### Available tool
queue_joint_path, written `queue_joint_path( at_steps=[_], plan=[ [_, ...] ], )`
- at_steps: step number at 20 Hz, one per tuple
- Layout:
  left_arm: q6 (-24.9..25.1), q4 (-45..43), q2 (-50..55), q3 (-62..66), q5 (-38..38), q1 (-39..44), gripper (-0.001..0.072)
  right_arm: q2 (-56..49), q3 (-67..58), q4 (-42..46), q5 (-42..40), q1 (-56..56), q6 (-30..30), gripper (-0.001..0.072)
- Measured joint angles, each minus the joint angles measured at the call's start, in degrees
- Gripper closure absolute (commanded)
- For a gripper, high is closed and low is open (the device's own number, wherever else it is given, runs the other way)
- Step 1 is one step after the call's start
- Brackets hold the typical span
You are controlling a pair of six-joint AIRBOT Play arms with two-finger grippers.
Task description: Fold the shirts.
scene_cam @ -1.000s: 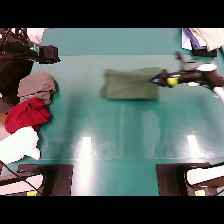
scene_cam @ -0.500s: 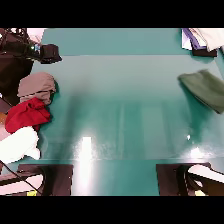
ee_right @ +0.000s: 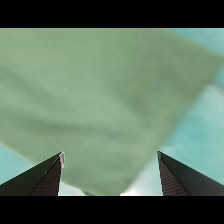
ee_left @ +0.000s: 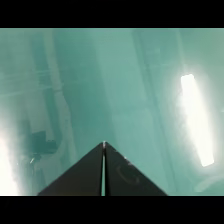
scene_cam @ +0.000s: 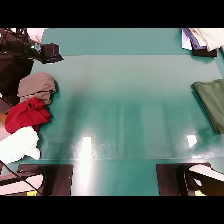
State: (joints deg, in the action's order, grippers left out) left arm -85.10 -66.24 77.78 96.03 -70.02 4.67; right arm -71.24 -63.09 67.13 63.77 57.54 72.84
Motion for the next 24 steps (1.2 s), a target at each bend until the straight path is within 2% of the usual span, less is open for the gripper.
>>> queue_joint_path(
  at_steps=[2,3,5,6,8,15,24],
  plan=[
    [0.00,0.24,0.00,0.00,-0.02,0.00,0.0682,-0.02,-3.45,0.61,2.97,-0.72,0.31,0.0058],
    [0.00,0.33,0.00,0.00,-0.04,0.00,0.0682,-0.02,-5.01,-1.16,4.85,-1.86,0.42,0.0087],
    [0.00,0.50,0.00,0.00,-0.04,0.00,0.0682,-0.02,-7.10,-5.05,9.11,-5.31,0.59,0.0261],
    [0.00,0.55,0.00,0.00,0.02,0.00,0.0682,-0.02,-7.91,-7.32,11.43,-7.96,0.61,0.0382],
    [0.00,0.59,0.00,0.00,0.22,0.00,0.0682,-0.02,-8.85,-9.84,15.28,-14.05,0.72,0.0683],
    [0.00,0.72,-0.07,0.00,0.37,0.00,0.0682,0.02,-9.84,-12.68,18.53,-33.81,0.79,0.0696],
    [0.00,0.74,-0.07,0.00,1.95,0.00,0.0682,0.00,-9.88,-13.16,19.02,-41.97,0.81,0.0696]
  ],
)
